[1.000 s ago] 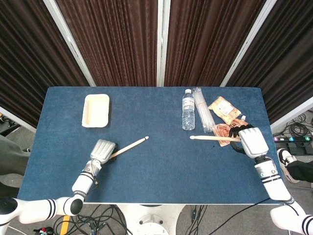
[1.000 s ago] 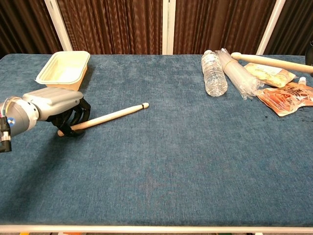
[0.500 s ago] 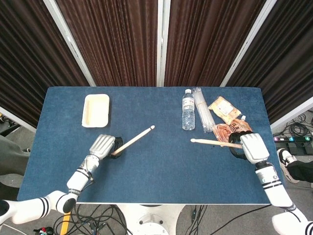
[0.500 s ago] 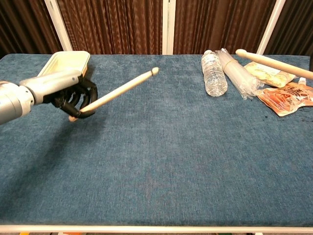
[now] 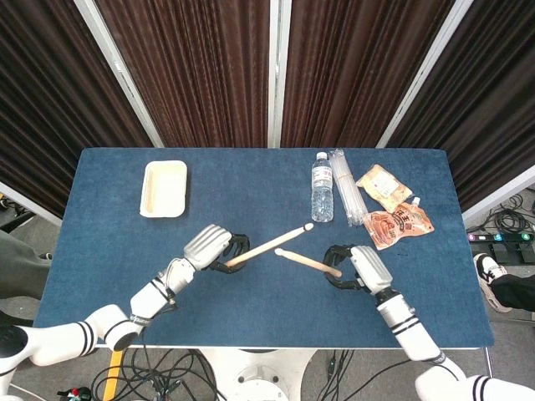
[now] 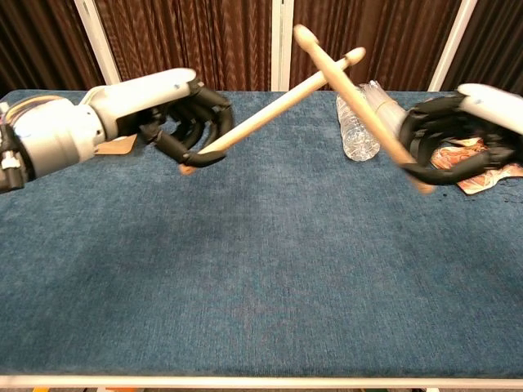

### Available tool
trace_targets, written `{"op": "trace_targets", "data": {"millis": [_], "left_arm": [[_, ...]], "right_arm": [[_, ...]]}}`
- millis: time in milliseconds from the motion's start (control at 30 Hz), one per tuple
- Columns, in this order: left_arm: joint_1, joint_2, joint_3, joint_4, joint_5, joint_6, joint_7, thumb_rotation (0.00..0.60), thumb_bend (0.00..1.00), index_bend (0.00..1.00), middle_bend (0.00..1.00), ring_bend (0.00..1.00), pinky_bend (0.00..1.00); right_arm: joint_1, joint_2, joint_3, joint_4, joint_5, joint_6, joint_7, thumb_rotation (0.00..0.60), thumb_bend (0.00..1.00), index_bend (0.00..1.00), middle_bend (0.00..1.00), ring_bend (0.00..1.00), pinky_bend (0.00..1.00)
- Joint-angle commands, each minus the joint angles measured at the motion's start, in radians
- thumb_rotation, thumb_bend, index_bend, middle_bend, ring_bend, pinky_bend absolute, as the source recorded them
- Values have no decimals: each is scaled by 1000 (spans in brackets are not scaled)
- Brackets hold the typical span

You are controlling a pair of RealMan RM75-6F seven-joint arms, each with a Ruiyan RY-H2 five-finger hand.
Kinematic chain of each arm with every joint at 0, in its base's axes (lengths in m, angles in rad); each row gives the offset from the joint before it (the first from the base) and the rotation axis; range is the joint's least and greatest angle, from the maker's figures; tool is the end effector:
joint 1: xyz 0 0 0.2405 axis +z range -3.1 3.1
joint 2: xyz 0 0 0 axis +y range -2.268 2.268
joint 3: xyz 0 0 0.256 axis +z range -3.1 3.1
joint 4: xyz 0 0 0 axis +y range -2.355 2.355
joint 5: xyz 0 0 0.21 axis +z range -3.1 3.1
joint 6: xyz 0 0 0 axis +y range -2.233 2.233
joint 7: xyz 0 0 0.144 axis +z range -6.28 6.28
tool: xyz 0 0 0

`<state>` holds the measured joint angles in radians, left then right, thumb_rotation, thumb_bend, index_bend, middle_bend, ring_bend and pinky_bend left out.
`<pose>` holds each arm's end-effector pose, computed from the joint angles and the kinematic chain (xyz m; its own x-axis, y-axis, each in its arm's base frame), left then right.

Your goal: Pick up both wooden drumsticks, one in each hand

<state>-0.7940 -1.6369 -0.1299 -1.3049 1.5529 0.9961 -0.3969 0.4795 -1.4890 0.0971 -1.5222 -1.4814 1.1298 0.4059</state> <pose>-0.1104 0.3345 -0.0406 0.1043 0.4359 0.8939 0.8284 -0.5355 0.1644 -0.1953 -0.2766 0.0076 -0.1536 -0.3855 0.9098 -0.9353 -0.2402 -0.2597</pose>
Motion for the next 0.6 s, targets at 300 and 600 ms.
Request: {"op": "trace_targets", "data": {"millis": [300,600], "left_arm": [[-27,2,-9,-15,31,47,-67,600,582,698,773,696,797],[-27,1,10,-8,49,79,-91,600,581,698,773,696,797]], "right_arm": [[36,-77,42,-25,56,-31,-30,600,703,689,636,508,458],[33,-73,50,-28,66,-18,-57,600,703,689,636,509,458]]}}
